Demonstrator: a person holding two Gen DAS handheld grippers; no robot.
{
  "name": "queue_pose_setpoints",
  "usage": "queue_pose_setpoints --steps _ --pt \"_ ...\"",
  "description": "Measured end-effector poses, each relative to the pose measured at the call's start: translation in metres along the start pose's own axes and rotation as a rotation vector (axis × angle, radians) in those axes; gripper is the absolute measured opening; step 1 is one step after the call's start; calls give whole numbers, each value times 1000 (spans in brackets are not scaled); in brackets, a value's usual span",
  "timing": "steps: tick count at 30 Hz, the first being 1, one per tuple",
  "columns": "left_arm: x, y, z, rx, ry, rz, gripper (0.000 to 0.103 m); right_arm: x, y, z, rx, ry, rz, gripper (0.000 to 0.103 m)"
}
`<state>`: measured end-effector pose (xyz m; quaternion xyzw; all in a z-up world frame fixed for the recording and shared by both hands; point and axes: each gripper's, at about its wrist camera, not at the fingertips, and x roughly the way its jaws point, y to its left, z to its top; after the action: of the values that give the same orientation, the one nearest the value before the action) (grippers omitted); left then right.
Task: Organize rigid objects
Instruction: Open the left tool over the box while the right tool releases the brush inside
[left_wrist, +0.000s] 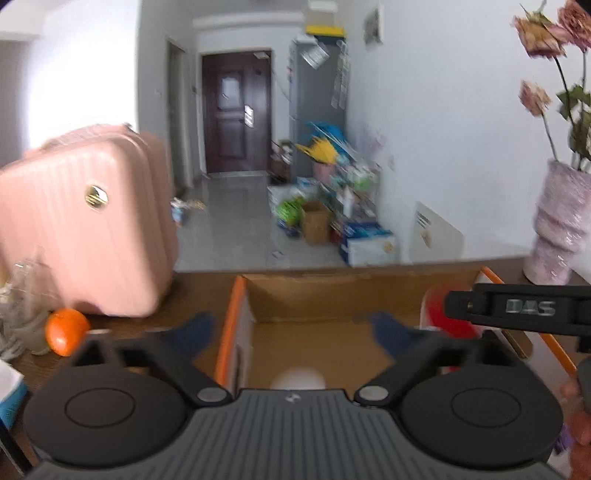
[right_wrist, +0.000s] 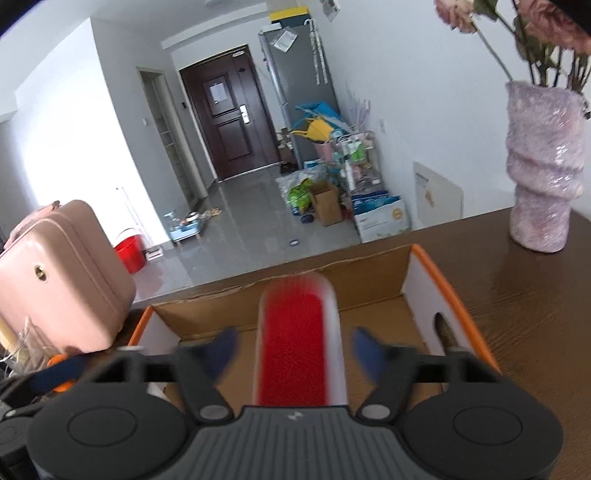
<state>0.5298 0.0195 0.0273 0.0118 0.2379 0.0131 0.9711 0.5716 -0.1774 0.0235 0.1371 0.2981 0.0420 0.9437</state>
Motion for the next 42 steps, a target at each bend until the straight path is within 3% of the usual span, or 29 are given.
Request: queue_pose_setpoints --steps 13,27,42 --pt "0 10 3 -41 44 26 103 -16 4 1 -27 -23 -21 94" --pt "-31 17 4 -50 -10 29 103 -43 13 -6 -67 -81 -12 103" --pt "-91 28 -8 -56 -78 15 103 -94 24 -31 -173 -150 9 103"
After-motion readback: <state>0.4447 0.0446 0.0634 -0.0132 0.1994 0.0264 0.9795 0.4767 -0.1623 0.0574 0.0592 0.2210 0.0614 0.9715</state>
